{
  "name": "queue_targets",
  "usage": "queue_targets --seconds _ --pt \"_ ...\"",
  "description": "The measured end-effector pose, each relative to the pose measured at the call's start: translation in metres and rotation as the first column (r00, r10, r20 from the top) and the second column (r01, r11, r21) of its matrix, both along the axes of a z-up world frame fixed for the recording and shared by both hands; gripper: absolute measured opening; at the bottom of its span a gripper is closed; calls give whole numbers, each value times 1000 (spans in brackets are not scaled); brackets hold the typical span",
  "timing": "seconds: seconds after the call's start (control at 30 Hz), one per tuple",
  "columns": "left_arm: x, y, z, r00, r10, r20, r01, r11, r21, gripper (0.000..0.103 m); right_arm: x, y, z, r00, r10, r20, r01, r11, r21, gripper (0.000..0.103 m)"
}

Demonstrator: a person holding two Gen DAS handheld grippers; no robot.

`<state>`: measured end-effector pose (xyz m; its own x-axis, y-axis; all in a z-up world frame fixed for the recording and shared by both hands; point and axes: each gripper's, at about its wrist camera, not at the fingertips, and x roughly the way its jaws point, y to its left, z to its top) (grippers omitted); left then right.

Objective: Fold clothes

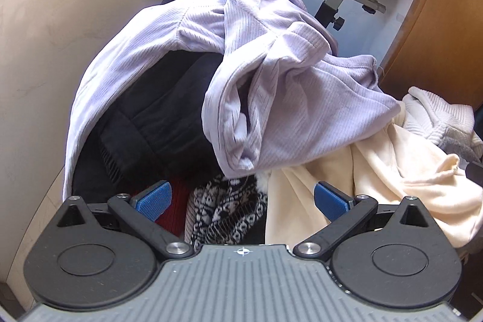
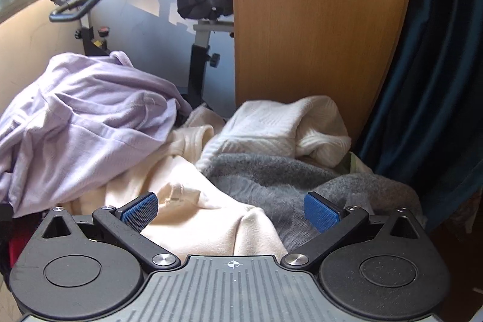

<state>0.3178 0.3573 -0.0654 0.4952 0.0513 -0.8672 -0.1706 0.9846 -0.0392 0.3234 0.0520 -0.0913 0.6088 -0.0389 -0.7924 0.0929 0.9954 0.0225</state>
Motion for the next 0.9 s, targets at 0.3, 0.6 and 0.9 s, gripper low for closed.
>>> queue_targets --seconds 0.3,0.6,0.9 --pt "63 18 -57 990 -141 2 141 989 -43 102 1 22 -33 999 -32 -21 30 993 -118 102" --pt "69 15 -79 984 -174 22 175 984 -30 103 -2 22 -40 998 -61 5 61 992 -113 102" --pt "63 20 -86 989 -136 52 140 987 -84 103 -5 23 -42 998 -54 28 57 991 -117 102"
